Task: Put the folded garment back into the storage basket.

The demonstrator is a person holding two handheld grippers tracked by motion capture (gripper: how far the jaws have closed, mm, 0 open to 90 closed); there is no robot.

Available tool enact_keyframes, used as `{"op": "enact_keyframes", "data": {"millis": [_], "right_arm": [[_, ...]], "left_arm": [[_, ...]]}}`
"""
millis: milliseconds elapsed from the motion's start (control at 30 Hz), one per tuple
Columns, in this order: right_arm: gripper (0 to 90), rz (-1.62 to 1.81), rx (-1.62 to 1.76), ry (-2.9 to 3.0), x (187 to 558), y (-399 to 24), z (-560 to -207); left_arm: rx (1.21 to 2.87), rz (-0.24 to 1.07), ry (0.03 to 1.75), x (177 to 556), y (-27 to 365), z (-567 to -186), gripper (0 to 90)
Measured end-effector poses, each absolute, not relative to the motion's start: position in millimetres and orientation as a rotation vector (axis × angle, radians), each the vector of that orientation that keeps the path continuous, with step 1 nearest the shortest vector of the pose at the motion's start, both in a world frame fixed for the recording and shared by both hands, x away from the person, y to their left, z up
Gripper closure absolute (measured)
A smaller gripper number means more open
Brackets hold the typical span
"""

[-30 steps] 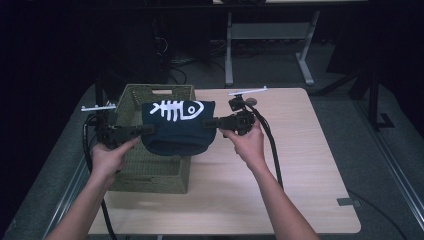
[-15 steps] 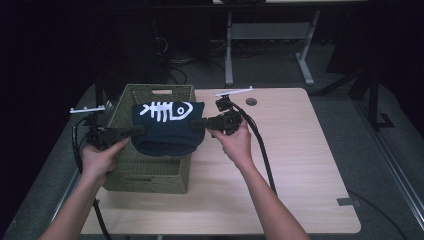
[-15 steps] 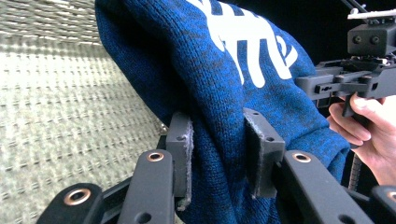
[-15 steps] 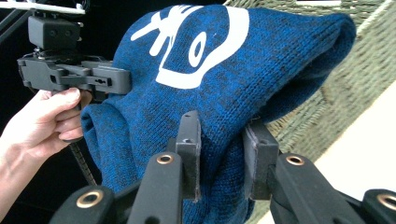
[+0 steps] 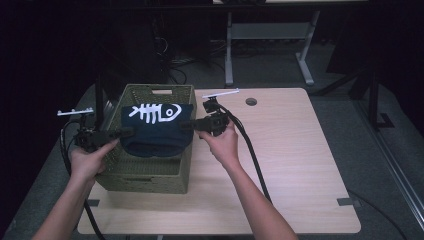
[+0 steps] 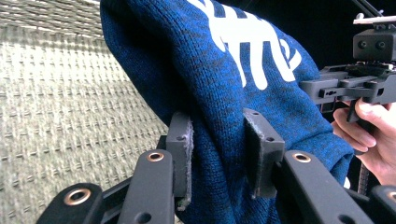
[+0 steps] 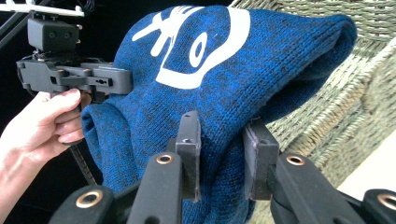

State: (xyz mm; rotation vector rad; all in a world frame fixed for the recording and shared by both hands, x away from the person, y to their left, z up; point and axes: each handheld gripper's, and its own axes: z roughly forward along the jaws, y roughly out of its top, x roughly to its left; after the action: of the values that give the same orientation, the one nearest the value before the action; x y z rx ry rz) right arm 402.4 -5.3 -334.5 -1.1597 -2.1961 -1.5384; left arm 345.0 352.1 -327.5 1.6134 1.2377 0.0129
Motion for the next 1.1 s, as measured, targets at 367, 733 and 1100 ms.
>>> {"op": "enact_keyframes", "data": {"millis": [367,733,1100], "right_arm": [[71.0,-1.522,-1.154,-2.209,404,13,-343],[70.2,-1.49,-1.157,-2.25,406,33,-348],[69.7,-1.466,-1.169,-2.257,410,44,-359]], "left_arm": [[1.6,0.016,1.275,345,367,-335,66.6],[1.574,0.017,1.322,344,382,-345,67.0],[1.592,0.024,1.357,348,387,-354,66.6]]}}
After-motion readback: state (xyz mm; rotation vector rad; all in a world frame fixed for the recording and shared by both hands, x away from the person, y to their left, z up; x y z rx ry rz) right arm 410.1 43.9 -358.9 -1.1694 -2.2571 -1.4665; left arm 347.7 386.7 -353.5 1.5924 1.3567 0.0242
